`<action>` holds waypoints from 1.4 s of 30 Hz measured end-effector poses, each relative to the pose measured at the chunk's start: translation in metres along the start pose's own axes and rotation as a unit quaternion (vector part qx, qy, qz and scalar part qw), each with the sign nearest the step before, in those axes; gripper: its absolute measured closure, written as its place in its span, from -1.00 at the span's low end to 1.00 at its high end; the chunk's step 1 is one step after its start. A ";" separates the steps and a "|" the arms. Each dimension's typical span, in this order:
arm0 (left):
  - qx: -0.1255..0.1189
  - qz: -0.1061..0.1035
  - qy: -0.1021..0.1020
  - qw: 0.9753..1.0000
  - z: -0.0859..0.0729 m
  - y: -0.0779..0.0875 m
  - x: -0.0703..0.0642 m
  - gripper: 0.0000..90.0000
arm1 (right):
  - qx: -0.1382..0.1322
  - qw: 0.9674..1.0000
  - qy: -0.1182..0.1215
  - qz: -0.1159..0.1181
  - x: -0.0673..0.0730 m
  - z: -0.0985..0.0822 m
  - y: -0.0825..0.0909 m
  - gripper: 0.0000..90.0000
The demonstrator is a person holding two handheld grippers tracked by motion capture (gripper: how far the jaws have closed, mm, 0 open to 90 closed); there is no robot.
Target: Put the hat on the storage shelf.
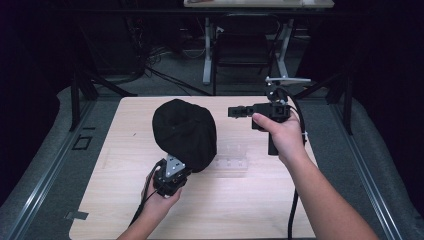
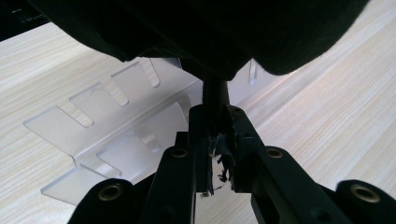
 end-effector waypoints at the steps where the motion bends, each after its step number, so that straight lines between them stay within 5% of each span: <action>1: 0.000 -0.001 -0.002 1.000 -0.002 0.000 -0.001 0.83 | 0.000 1.000 0.002 -0.001 -0.001 -0.002 0.001 0.68; 14: 0.001 0.004 0.001 1.000 -0.010 -0.001 -0.001 0.65 | -0.004 0.998 0.027 -0.049 -0.018 -0.020 0.014 0.61; 19: 0.002 0.006 0.004 1.000 -0.012 0.000 0.001 0.52 | 0.002 0.993 0.066 -0.099 -0.030 -0.033 0.017 0.54; 26: 0.002 0.008 0.005 1.000 -0.014 0.001 0.002 0.31 | 0.006 0.988 0.084 -0.130 -0.040 -0.044 0.021 0.51; 33: -0.002 0.007 0.024 1.000 -0.018 0.009 0.003 0.12 | 0.008 0.975 0.131 -0.181 -0.053 -0.062 0.024 0.45; 34: -0.002 0.007 0.024 1.000 -0.018 0.009 0.003 0.11 | 0.008 0.975 0.131 -0.181 -0.053 -0.062 0.024 0.45; 37: -0.004 -0.003 0.034 0.999 -0.021 0.015 0.006 0.07 | 0.015 0.965 0.158 -0.210 -0.062 -0.073 0.020 0.42; 40: -0.006 -0.001 0.038 0.999 -0.022 0.019 0.009 0.02 | 0.023 0.965 0.157 -0.209 -0.063 -0.080 0.018 0.41; 41: -0.008 -0.002 0.040 0.999 -0.024 0.024 0.013 0.00 | 0.039 0.954 0.178 -0.237 -0.067 -0.086 0.017 0.40; 42: -0.008 -0.002 0.040 0.999 -0.024 0.024 0.013 0.00 | 0.039 0.954 0.178 -0.237 -0.067 -0.086 0.017 0.40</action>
Point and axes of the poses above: each handheld gripper's, and its own axes: y roughly backward along the jaws, z roughly out of its top, x roughly to its left, the point moved 8 cm from there along -y, roughly forward along the jaws, and after that the axes turned 9 degrees about z, right-handed, at the moved point
